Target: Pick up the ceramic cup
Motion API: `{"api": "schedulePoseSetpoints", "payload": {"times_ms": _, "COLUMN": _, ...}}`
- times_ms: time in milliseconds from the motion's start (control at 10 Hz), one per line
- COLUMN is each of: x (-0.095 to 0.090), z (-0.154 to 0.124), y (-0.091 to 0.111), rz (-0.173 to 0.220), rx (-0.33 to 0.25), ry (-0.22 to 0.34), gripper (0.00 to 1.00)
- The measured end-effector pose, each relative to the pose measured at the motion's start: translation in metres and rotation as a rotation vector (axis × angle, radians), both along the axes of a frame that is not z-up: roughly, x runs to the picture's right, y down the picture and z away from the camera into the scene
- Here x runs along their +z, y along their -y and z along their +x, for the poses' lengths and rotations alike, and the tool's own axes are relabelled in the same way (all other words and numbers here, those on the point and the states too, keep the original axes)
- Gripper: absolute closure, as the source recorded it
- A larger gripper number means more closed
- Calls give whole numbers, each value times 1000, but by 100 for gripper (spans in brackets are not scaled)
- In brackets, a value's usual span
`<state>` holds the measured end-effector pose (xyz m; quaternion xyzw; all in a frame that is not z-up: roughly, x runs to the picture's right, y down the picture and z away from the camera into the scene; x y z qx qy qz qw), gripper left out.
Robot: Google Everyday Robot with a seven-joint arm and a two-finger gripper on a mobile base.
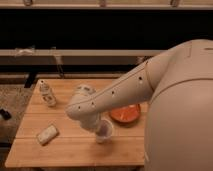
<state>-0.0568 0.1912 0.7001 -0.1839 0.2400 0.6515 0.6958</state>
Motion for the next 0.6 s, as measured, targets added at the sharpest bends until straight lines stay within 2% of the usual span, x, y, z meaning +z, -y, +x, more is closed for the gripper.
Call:
{"api": "schedulePoseSetpoints", "payload": {"times_ms": 300, "x": -20, "z": -2, "y": 23, "rz": 32, "rx": -22, "ry": 31, "gripper": 100}}
{"api": "schedulePoseSetpoints", "payload": {"times_ms": 600, "x": -31, "z": -6, "y": 36, "rz": 31, "rx": -42, "ry": 62, "gripper": 100}}
